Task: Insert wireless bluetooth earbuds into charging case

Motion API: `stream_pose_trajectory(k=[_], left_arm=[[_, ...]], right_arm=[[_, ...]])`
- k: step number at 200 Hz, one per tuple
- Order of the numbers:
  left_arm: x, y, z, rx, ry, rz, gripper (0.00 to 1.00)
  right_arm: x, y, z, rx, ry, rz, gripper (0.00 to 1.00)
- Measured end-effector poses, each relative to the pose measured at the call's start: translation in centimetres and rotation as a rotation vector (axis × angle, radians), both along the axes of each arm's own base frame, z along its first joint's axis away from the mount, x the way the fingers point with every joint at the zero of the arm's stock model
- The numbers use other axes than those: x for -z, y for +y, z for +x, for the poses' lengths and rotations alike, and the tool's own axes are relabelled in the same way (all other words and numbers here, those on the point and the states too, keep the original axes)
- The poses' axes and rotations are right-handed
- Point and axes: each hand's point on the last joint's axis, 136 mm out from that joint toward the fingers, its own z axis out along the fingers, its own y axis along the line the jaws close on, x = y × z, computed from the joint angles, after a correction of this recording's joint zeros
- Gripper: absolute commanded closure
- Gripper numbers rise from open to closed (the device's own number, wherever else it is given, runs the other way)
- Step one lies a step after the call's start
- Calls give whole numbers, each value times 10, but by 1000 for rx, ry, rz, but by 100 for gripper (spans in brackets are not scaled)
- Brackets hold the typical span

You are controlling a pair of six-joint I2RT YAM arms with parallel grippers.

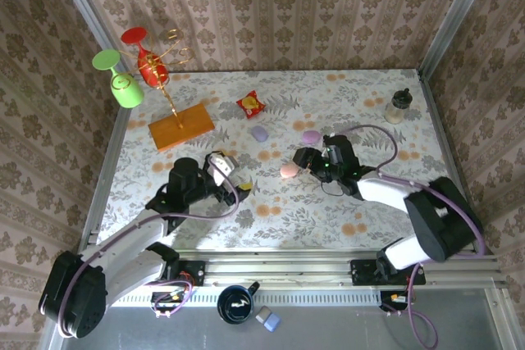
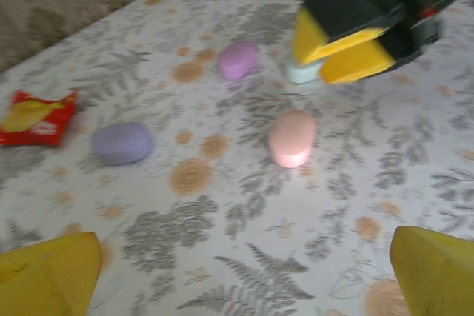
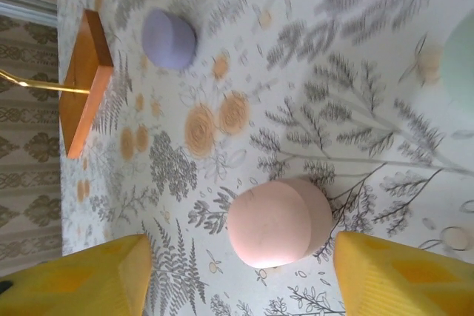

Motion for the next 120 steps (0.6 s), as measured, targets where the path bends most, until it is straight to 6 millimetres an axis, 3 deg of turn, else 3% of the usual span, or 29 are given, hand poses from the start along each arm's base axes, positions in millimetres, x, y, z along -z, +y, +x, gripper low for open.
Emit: stream_pose_trajectory(k=[31,70,91,120], left_arm=[[-18,32,30,-199,-73,4,0],[-34,99,68,-499,-138,-26,0],[-24,126,75,-606,-146,-13,0],[0,154,80,-719,-123,32,0]], right_arm=[[-50,-36,8,66,-173,-195,17],[-87,-102,16,195,-363,-562,10],[-84,-133,20,239,-410,-744,10],[-45,-183,24,280,-359,-924,8]])
